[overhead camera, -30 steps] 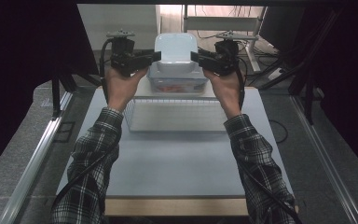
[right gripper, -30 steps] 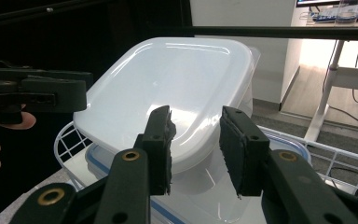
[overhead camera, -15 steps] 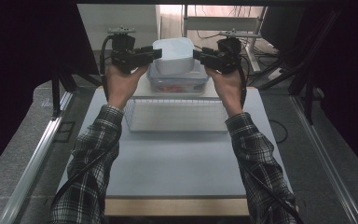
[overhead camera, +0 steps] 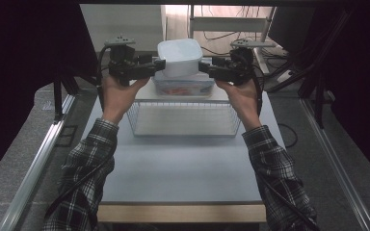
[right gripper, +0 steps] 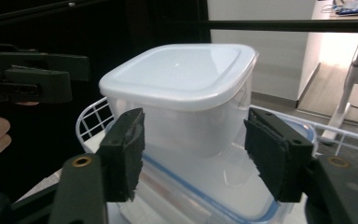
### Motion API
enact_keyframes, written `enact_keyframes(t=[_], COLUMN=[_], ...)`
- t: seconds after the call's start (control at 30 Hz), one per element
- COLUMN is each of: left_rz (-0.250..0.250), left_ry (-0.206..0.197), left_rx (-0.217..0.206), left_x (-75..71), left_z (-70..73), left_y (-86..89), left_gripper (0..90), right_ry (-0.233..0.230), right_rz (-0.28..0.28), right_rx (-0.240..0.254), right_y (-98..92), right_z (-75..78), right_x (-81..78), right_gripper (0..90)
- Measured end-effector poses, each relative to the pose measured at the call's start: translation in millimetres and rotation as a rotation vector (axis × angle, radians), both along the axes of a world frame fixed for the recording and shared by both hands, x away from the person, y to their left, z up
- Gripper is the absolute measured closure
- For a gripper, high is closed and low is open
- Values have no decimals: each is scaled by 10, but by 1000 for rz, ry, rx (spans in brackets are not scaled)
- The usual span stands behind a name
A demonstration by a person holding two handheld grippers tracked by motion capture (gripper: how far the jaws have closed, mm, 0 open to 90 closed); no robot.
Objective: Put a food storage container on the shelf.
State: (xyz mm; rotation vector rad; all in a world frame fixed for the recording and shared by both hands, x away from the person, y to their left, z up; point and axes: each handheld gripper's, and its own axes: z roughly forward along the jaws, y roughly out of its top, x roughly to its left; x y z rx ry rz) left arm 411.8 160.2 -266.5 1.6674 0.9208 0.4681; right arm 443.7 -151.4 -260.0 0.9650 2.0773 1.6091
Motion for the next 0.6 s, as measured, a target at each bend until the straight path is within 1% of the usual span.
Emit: enact_keyframes(t=[0.07,0.27,0.43,0.53,0.6], left_rz=[-1,-25,-50,-65,-74], left_ry=[0,5,19,27,30], left_rx=[4,44,98,115,116], left_x=[-37,-149,-243,-292,-322], left_z=[-44,-218,-374,-459,-507], left_y=[19,37,0,-31,-45], left_gripper=[338,259,180,140,120], right_ry=[-3,-20,-27,-25,-24], right_rz=[15,48,73,87,96], right_rx=[-2,-35,-65,-78,-83], right_y=[-4,2,17,29,36], right_z=[-23,-126,-265,-359,-415], right_x=[-27,-123,-221,-280,-318], right_gripper=[330,262,197,166,153])
